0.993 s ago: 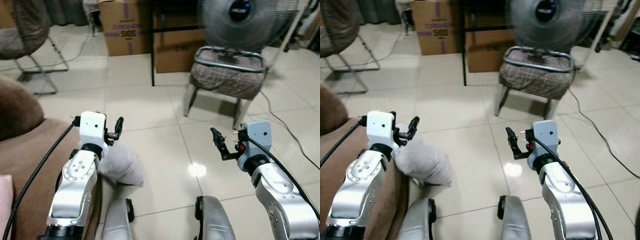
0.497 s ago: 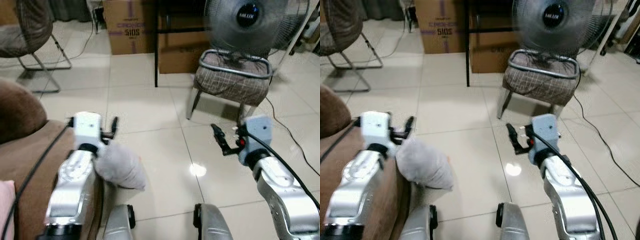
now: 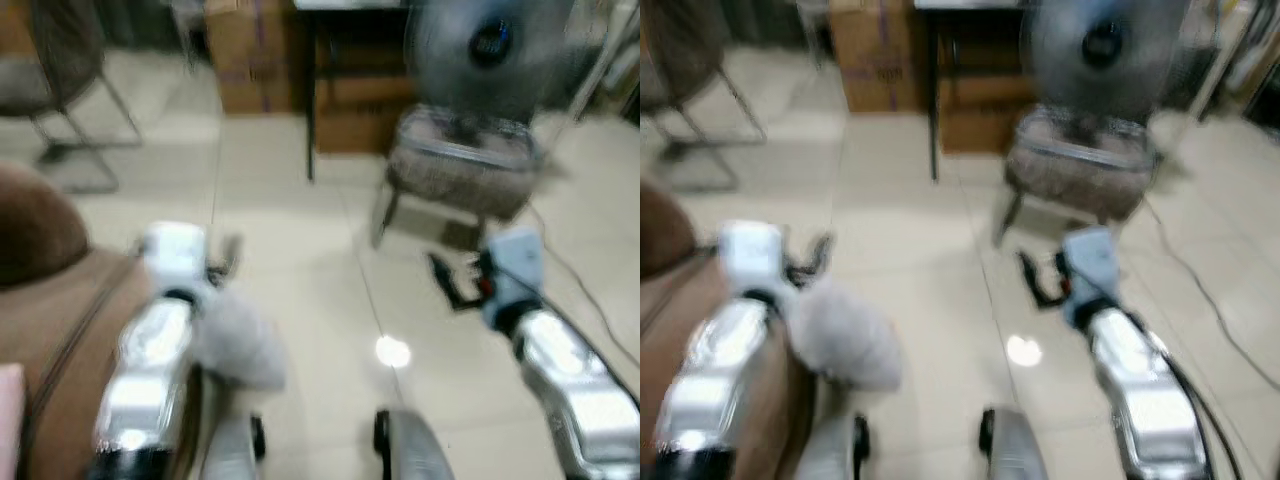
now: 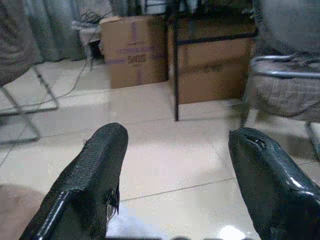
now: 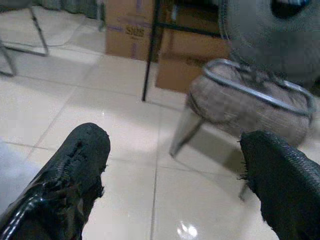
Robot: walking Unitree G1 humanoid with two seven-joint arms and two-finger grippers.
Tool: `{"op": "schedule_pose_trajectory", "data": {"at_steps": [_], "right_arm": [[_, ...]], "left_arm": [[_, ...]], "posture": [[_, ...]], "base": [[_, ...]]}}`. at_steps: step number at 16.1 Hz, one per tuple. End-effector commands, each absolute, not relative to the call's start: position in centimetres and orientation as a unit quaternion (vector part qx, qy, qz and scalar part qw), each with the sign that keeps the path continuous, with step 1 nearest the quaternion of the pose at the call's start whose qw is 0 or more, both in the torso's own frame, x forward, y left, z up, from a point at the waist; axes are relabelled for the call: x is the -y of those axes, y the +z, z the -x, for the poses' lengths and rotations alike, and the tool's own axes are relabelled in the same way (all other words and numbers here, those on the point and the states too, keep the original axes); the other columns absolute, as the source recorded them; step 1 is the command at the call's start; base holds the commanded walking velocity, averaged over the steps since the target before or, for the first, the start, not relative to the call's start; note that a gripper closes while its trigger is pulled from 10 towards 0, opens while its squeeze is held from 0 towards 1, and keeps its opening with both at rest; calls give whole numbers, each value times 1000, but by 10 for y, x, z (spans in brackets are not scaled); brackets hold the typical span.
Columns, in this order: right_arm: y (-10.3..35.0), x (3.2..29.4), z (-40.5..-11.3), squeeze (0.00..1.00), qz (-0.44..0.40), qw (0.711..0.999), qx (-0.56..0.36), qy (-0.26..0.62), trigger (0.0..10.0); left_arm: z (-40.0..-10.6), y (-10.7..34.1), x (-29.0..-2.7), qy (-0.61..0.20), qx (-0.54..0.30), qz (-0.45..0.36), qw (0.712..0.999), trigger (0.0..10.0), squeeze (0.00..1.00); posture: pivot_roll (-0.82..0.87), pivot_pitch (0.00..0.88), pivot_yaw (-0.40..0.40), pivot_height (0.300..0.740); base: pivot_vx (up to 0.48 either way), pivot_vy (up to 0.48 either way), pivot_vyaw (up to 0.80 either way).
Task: Move the pillow to the sofa from floor
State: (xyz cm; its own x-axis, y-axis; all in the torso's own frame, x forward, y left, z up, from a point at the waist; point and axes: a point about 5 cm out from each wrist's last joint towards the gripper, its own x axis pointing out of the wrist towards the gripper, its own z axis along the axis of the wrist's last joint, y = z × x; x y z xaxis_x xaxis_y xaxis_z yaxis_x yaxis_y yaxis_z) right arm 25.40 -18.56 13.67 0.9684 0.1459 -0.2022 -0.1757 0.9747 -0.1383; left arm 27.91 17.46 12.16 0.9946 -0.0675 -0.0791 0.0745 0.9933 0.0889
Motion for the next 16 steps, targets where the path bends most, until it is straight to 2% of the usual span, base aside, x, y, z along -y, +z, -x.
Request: {"op": "schedule_pose_trajectory", "data": {"at_steps": [1,16], "right_arm": [[139,177,-256,0,76,988,-89,98,10000],[140,176,-258,0,67,989,-83,106,10000]], "left_arm": [[-278,126,-188,-17,-32,-56,998,10000,94],[-279,124,-187,-22,-39,-54,998,10000,86]], "posture": [[-21,0,4,585],[-12,0,8,585]], "base": [[364,0,0],[353,0,0]]}}
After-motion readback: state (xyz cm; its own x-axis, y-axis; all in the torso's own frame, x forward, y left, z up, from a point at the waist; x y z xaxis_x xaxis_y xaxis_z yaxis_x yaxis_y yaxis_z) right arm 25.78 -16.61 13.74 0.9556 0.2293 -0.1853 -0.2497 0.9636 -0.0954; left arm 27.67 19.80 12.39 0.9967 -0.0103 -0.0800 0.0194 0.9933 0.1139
